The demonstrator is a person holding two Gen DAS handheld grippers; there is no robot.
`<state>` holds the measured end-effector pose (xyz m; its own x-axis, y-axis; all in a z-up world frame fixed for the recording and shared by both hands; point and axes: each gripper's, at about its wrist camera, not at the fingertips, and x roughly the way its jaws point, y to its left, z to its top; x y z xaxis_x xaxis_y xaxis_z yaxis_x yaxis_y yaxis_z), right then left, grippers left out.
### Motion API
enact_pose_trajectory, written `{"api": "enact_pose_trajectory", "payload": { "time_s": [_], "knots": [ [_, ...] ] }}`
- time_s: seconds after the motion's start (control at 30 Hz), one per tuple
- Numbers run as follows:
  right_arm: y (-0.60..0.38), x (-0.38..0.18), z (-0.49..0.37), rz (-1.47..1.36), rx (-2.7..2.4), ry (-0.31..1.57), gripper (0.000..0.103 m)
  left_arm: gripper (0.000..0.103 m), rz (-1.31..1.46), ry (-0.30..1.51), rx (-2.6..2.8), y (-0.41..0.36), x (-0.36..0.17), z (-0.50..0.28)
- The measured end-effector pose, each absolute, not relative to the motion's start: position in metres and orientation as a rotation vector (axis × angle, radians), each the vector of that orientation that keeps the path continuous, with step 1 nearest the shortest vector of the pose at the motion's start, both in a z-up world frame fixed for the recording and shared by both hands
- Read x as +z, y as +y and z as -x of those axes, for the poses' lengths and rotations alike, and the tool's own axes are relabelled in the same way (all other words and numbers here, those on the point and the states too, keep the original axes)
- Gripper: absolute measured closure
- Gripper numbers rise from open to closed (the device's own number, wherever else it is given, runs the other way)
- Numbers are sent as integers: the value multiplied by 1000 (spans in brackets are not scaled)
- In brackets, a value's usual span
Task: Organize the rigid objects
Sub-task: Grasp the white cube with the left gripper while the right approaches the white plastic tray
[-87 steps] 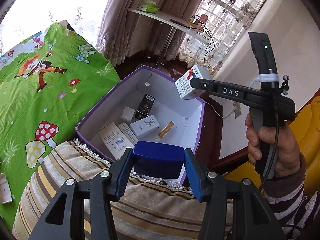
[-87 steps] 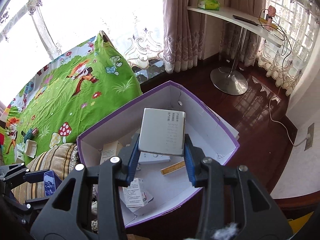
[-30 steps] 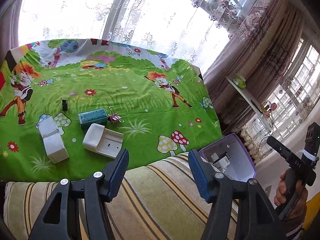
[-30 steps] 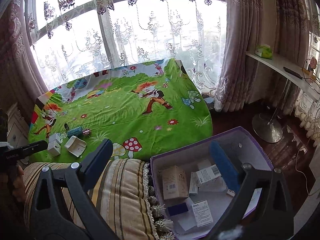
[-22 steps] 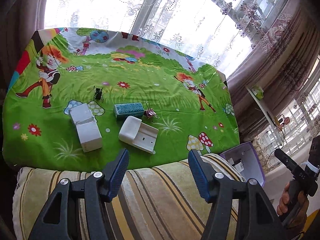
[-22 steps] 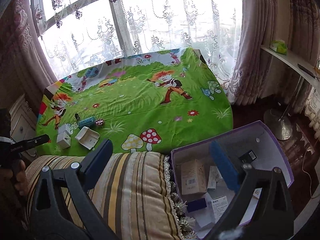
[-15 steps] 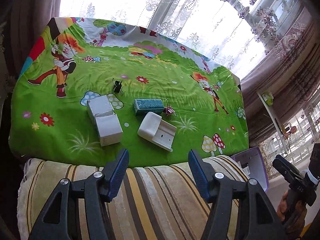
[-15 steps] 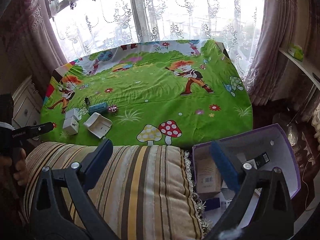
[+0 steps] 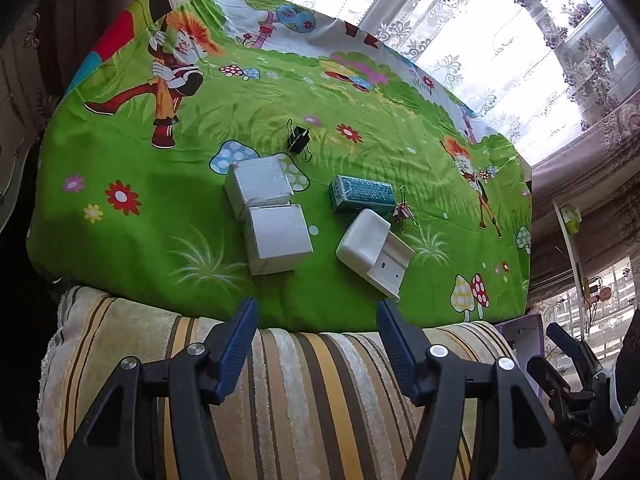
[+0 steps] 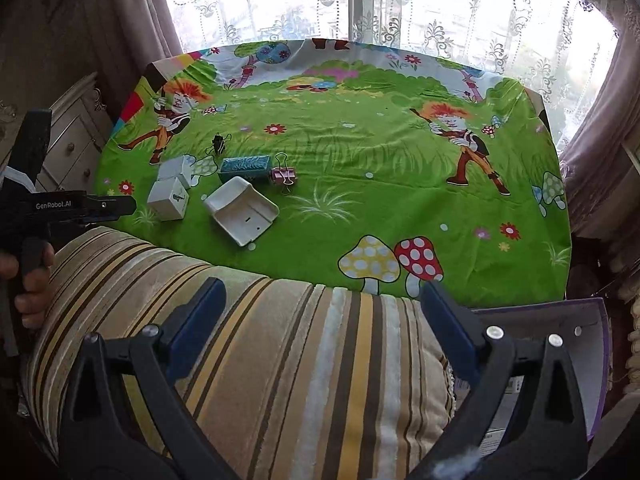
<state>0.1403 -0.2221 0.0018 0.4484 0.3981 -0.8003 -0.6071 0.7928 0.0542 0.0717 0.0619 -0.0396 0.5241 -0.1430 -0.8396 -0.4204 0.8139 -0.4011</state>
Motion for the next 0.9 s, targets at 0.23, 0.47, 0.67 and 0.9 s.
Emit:
{"api": "enact_pose_trajectory", "payload": {
  "time_s": [0.23,0.47,0.67,0.9],
  "knots": [
    [-188,-12,-146,357,714,959,4,40,637,1088,252,73,-54,-89],
    [-153,-25,-158,440,798,993,4,40,629,1125,309,80,-66,-107],
    [-123,-37,-172,498,893,1019,4,40,618,1141,348,84,-72,-118],
    [-92,-52,-186,592,951,1017,4,40,626,1177,382,89,-85,-130]
  ]
}}
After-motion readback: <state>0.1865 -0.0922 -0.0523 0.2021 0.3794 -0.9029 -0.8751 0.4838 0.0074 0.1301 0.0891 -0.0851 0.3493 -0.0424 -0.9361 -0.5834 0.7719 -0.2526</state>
